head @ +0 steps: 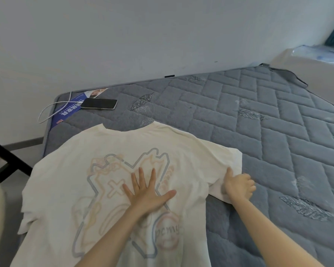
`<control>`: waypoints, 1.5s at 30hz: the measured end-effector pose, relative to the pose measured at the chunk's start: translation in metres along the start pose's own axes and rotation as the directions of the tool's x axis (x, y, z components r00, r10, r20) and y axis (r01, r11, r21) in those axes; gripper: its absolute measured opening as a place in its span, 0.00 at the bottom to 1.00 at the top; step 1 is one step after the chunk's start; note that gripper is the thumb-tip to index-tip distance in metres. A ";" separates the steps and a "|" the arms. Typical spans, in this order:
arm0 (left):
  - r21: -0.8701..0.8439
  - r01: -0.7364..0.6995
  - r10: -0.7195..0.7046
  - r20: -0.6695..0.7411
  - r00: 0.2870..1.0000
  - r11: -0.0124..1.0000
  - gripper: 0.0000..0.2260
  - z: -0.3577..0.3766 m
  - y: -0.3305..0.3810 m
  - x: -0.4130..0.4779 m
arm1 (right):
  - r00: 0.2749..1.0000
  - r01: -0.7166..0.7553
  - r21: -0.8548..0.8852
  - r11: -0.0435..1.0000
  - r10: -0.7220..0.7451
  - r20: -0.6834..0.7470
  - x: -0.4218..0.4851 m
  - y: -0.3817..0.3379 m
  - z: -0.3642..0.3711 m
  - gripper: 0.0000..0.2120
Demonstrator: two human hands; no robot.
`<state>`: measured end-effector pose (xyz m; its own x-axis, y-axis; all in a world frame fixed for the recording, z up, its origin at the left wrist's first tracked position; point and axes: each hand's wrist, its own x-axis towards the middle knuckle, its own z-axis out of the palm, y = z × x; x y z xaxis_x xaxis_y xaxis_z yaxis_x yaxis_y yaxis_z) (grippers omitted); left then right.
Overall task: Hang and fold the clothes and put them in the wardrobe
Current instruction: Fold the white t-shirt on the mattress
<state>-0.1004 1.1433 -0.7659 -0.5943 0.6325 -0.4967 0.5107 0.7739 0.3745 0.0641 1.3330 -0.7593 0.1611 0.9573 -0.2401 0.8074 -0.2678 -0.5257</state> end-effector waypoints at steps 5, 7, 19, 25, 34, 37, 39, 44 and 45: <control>0.043 0.018 -0.017 -0.016 1.000 0.999 0.57 0.012 0.006 -0.015 | 0.964 0.016 0.106 0.994 -0.044 0.263 0.009 0.003 -0.011 0.28; 0.061 0.009 -0.008 -0.007 1.000 0.998 0.58 0.014 0.003 -0.017 | 0.966 0.021 0.177 0.984 -0.065 0.249 0.008 0.005 -0.014 0.25; 0.074 -0.015 0.012 0.037 0.999 0.997 0.60 0.009 0.001 -0.018 | 0.985 -0.069 0.343 0.937 0.010 0.171 0.015 0.021 -0.023 0.25; 0.058 -0.073 0.068 0.072 0.995 0.996 0.56 0.004 -0.008 -0.019 | 0.959 -0.125 0.603 0.788 -0.059 0.276 0.007 -0.022 -0.041 0.23; -0.354 -0.137 0.088 -0.150 0.985 0.925 0.25 -0.033 -0.035 -0.021 | 0.420 0.700 0.397 0.594 -0.791 0.444 -0.073 -0.099 0.000 0.21; -0.448 -0.148 0.060 -0.205 0.977 0.882 0.17 -0.040 -0.041 -0.025 | 0.402 0.671 0.402 0.623 -0.762 0.509 -0.080 -0.099 0.015 0.12; -0.480 -0.142 0.038 -0.220 0.975 0.866 0.16 -0.044 -0.041 -0.025 | 0.543 0.620 0.409 0.669 -0.743 0.392 -0.073 -0.090 0.015 0.11; -0.523 -0.193 0.074 -0.239 0.968 0.830 0.17 -0.034 -0.014 -0.021 | 0.714 0.531 0.322 0.784 -0.618 0.329 -0.049 -0.054 -0.004 0.07; -0.517 -0.221 0.107 -0.240 0.965 0.827 0.18 -0.030 -0.007 -0.022 | 0.709 0.504 0.291 0.813 -0.582 0.399 -0.045 -0.046 -0.008 0.05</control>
<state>-0.1095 1.1248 -0.7344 -0.6680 0.7006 -0.2508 0.2323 0.5165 0.8242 0.0239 1.3029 -0.7177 -0.5819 0.7909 -0.1897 0.5726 0.2328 -0.7861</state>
